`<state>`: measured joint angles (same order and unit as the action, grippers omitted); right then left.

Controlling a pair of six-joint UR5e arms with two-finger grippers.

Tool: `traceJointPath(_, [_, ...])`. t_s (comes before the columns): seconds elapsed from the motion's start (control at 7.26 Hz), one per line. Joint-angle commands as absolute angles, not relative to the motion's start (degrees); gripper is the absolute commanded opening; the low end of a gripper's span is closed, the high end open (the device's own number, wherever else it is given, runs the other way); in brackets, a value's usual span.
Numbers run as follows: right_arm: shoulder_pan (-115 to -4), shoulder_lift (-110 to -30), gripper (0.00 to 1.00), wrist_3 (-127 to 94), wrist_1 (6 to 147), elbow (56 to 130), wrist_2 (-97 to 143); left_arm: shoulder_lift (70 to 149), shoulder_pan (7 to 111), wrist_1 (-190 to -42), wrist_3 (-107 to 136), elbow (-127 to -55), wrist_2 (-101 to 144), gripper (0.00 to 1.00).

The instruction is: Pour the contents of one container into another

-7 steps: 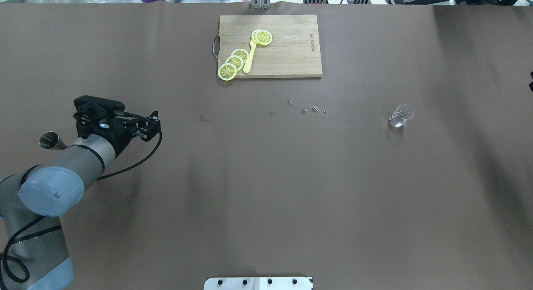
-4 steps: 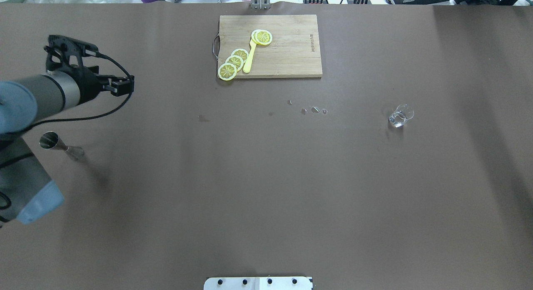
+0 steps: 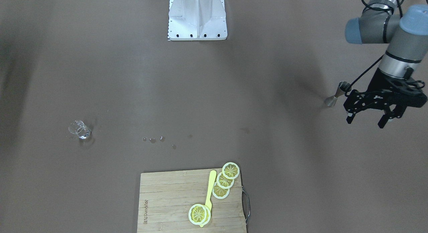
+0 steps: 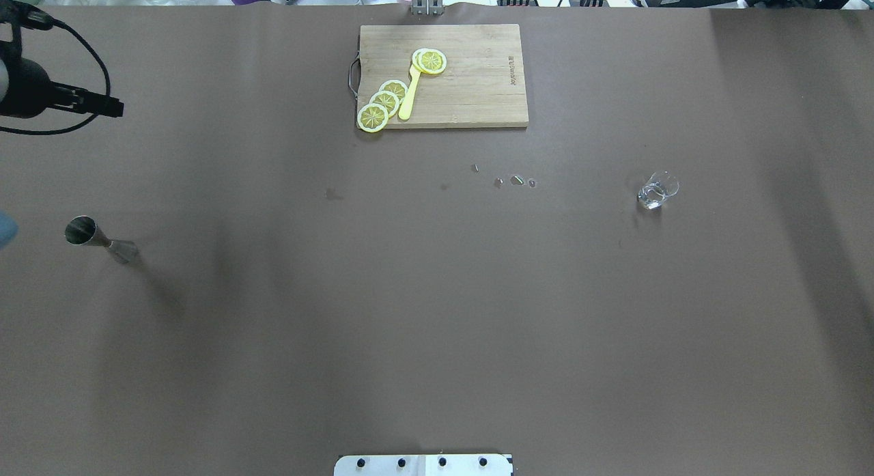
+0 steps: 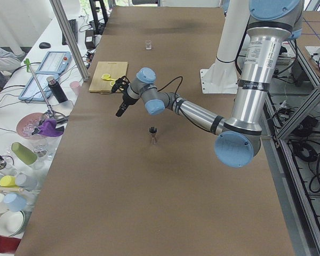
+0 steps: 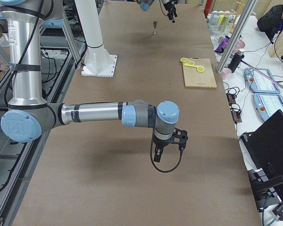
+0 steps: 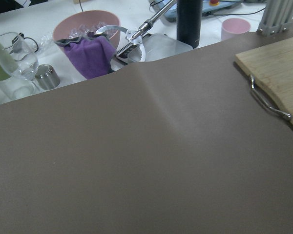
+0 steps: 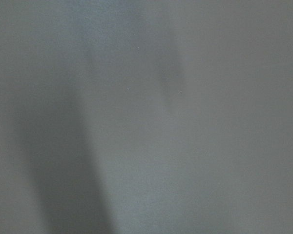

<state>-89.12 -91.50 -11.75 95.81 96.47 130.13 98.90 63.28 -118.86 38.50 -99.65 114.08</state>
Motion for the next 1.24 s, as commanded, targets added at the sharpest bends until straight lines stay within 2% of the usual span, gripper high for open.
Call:
traceJointPath(0.0, [-89.12, -91.23, 1.0, -11.87, 95.71, 96.42, 130.08, 95.3, 70.63, -111.64, 38.32, -99.23, 122.67, 0.99])
traceJointPath(0.55, [-89.12, -90.97, 1.0, -11.87, 95.71, 96.85, 130.34, 84.83, 82.59, -105.49, 35.27, -99.23, 131.65, 0.99])
traceJointPath(1.1, [-89.12, -90.88, 1.0, -11.78, 95.71, 96.68, 130.52, 79.37, 92.35, -92.23, 3.32, -99.75, 133.77, 0.99])
